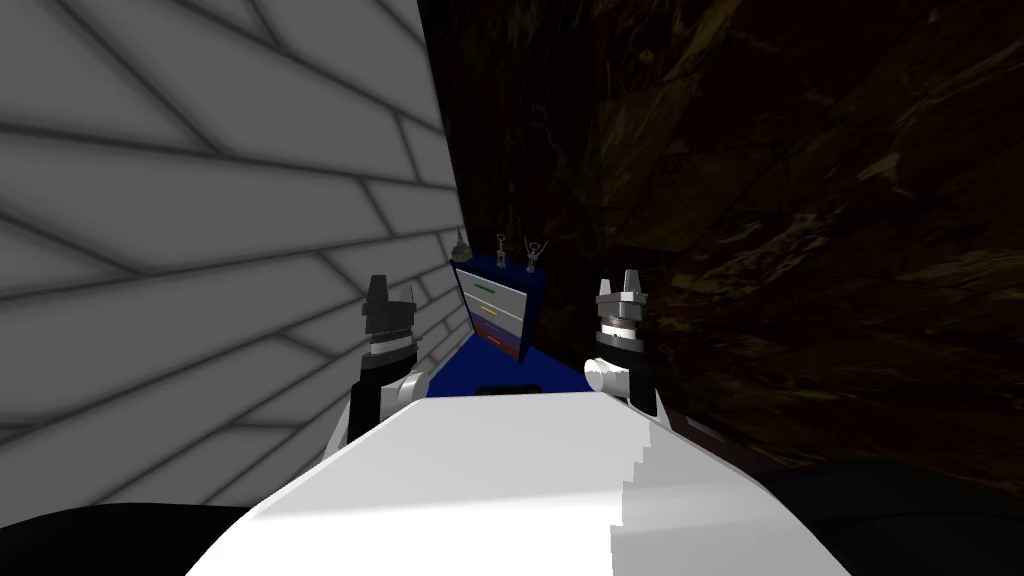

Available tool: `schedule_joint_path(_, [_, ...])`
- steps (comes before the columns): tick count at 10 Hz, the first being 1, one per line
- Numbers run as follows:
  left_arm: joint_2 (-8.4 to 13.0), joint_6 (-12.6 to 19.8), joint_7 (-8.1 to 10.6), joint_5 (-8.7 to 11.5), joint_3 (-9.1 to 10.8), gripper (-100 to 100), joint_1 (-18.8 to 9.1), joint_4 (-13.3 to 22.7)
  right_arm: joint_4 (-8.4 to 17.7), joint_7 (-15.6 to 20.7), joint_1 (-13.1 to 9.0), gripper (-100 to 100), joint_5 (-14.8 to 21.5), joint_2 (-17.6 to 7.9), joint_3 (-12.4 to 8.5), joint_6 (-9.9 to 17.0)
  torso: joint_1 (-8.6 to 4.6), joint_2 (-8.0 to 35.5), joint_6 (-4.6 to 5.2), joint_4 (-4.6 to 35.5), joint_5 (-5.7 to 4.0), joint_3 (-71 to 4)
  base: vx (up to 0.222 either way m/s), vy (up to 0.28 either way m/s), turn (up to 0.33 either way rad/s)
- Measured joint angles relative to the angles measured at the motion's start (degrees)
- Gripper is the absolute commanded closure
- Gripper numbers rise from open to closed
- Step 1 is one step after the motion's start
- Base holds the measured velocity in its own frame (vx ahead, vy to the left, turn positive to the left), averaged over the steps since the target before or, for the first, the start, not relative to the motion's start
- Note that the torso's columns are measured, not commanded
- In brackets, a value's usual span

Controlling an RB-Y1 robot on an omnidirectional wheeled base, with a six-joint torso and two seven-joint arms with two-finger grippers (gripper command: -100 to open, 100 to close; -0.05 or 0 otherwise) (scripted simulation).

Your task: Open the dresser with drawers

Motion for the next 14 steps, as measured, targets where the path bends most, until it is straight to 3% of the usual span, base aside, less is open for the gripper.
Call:
schedule_joint_path(2, [0.0,0.0,0.0,0.0,0.0,0,0.0,0.0,0.0,0.0,0.0,0,0.0,0.0,0.0,0.0,0.0,5.97,0.0,6.0,0.0,-12.0,0.0,0.0,0.0])
schedule_joint_path(9, [0.0,-0.01,0.0,0.0,0.0,0,0.0,-0.02,-0.02,0.0,0.0,0,0.0,0.0,0.0,-0.01,0.0,35.39,0.0,35.37,0.0,-70.73,0.0,0.0,0.0])
schedule_joint_path(10, [0.0,-0.01,0.0,0.0,0.0,-100,0.0,-0.02,-0.02,0.0,0.0,0,0.0,0.0,0.0,-0.01,0.0,39.62,0.0,39.6,0.0,-79.19,0.023,0.005,-0.049])
schedule_joint_path(11, [1.35,0.46,0.05,-0.05,-0.09,-100,0.17,0.01,0.0,0.0,0.0,0,0.0,0.0,0.0,0.0,0.03,41.5,0.01,41.48,0.01,-83.16,0.037,0.008,-0.074])
schedule_joint_path(14, [4.99,3.39,0.54,-0.12,-0.26,-100,0.96,-0.46,0.01,0.0,0.01,0,0.0,0.0,0.0,0.0,-0.01,42.15,0.01,42.23,0.0,-84.63,0.066,0.006,-0.114])
